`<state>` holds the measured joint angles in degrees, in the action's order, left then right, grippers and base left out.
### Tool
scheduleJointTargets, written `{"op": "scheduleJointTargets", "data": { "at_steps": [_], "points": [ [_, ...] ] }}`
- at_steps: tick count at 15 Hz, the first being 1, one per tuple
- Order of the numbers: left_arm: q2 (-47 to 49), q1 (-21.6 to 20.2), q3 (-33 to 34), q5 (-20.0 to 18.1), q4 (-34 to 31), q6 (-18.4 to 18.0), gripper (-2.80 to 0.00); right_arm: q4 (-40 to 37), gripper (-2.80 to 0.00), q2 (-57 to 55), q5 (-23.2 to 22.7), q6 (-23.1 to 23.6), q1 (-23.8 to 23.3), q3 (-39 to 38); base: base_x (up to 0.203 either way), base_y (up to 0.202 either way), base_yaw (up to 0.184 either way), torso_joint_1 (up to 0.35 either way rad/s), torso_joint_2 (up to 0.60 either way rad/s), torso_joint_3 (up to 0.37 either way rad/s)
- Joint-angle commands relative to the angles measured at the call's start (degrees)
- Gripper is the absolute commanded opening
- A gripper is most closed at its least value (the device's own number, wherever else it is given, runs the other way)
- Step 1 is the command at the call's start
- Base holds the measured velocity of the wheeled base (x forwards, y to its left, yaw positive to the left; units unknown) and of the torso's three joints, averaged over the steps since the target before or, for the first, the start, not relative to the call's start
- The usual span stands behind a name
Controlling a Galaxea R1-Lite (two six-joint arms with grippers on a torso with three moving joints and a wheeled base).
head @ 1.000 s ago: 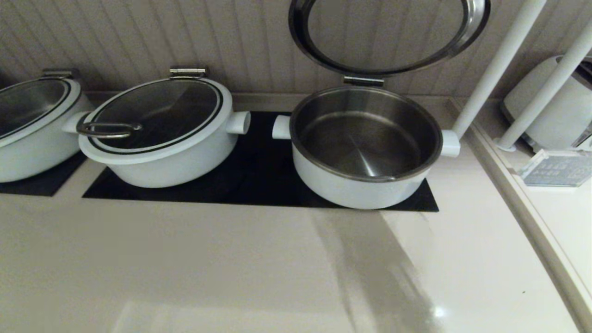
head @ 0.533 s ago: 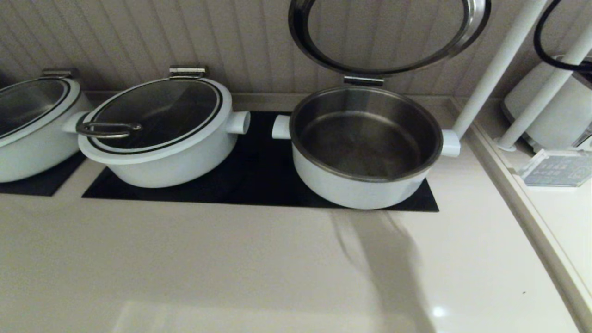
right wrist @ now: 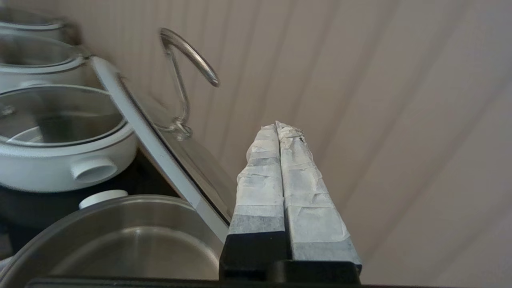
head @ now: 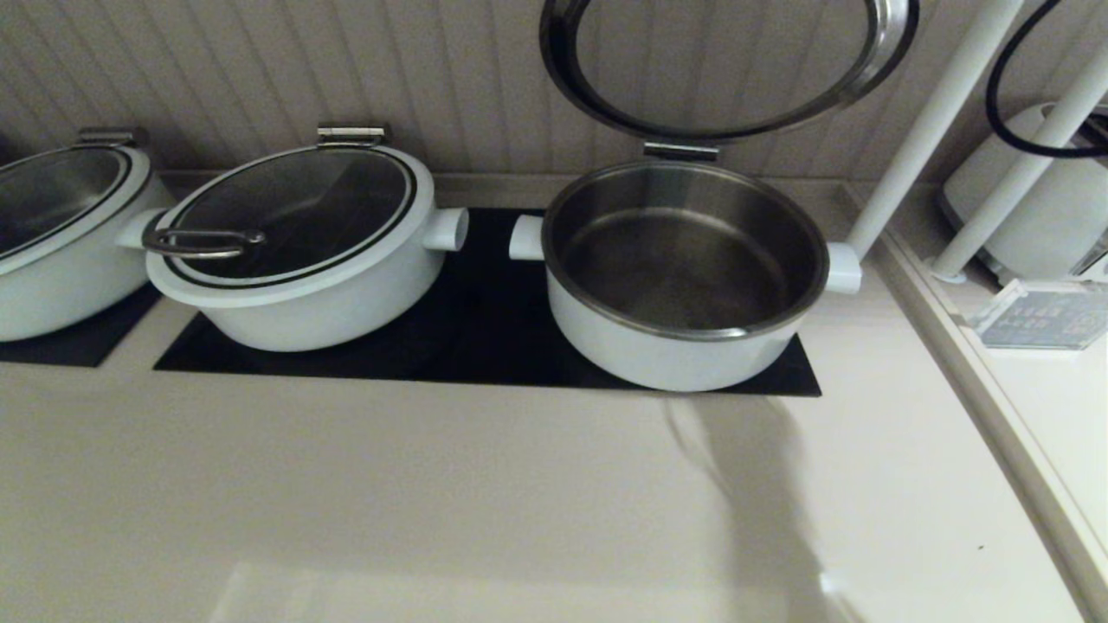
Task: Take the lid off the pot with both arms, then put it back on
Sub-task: Close the pot lid
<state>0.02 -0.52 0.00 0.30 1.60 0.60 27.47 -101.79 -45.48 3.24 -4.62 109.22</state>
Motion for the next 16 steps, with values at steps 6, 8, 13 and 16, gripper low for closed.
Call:
{"op": "scheduleJointTargets", "data": {
  "at_steps": [6, 8, 13, 16],
  "points": [
    [0.0, 0.0, 0.0, 0.0, 0.1, 0.0, -2.80, 3.5, -2.80, -5.7, -1.0, 1.0, -1.8, 1.6, 0.000, 0.000, 0.000, 0.000, 0.00, 0.000],
    [0.0, 0.0, 0.0, 0.0, 0.1, 0.0, -2.80, 4.7, -2.80, -7.1, -1.0, 1.0, -2.1, 1.6, 0.000, 0.000, 0.000, 0.000, 0.00, 0.000],
    [0.0, 0.0, 0.0, 0.0, 0.1, 0.0, -2.80, 6.7, -2.80, -8.6, -1.2, 1.8, -1.8, 1.4, 0.000, 0.000, 0.000, 0.000, 0.00, 0.000],
    [0.0, 0.0, 0.0, 0.0, 0.1, 0.0, -2.80, 7.0, -2.80, -8.7, -1.5, 1.8, -1.2, 1.1, 0.000, 0.000, 0.000, 0.000, 0.00, 0.000]
  ]
}}
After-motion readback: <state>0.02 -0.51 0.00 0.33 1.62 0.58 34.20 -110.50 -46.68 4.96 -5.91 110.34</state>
